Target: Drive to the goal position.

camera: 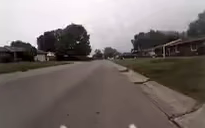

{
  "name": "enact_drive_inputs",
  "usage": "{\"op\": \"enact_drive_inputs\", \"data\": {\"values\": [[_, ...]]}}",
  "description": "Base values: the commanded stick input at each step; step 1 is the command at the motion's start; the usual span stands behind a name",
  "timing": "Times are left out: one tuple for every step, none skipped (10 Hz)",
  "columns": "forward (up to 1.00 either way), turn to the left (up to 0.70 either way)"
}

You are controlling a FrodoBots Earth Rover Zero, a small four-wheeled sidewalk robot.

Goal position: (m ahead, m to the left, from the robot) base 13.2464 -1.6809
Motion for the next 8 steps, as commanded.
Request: {"op": "enact_drive_inputs", "data": {"values": [[1.00, 0.00], [1.00, 0.00], [1.00, 0.00], [1.00, 0.00], [1.00, 0.00], [1.00, 0.00], [1.00, 0.00], [1.00, 0.01]]}}
